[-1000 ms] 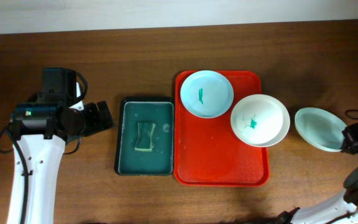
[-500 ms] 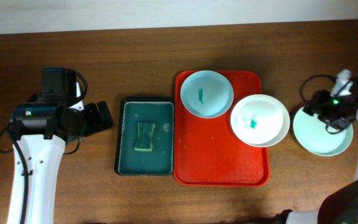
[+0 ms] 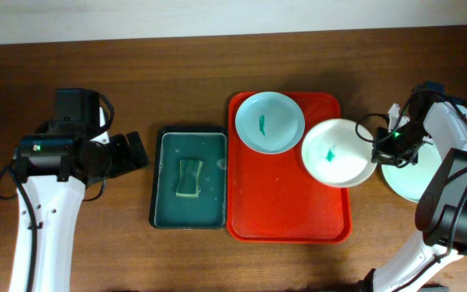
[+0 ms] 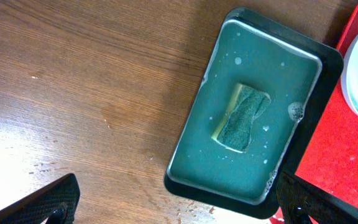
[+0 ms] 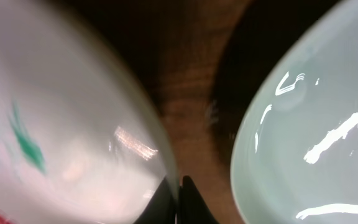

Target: Clean dirty plates on tray and stack at the side

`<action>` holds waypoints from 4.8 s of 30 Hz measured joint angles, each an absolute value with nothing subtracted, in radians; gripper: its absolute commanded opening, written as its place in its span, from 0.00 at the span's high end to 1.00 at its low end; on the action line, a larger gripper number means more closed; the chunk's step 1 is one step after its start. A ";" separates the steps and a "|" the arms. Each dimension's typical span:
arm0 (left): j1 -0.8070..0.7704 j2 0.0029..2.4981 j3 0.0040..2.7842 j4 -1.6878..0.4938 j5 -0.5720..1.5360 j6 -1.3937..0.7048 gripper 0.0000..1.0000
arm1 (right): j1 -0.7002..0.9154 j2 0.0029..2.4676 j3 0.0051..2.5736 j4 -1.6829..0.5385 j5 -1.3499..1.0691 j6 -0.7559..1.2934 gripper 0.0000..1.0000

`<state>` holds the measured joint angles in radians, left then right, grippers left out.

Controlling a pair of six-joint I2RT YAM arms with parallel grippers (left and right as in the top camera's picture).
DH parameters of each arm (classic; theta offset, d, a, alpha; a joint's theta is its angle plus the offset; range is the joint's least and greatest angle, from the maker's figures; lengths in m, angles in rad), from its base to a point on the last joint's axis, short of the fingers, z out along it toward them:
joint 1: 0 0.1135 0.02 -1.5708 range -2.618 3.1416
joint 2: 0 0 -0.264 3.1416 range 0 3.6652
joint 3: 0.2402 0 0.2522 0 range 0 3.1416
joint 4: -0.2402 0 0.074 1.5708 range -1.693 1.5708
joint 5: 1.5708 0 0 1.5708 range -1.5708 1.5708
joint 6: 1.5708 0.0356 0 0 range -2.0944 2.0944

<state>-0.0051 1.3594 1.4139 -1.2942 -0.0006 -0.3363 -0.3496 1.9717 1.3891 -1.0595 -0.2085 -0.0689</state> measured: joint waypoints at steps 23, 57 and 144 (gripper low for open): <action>-0.005 1.359 1.414 -1.271 0.012 -0.336 0.00 | 0.181 1.598 0.981 -0.944 -0.163 0.430 0.46; -0.338 1.765 1.177 -0.804 0.021 -0.242 0.57 | 0.158 1.313 1.221 -1.182 -0.279 0.123 0.61; -0.723 2.168 1.550 -0.737 0.371 -0.455 1.00 | 0.059 1.644 0.817 -0.683 -0.340 0.220 0.96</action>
<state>-0.7235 2.1685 1.5497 -0.7372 0.3714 -0.4549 0.0593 1.6440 0.8169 -0.6834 -0.3405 0.2203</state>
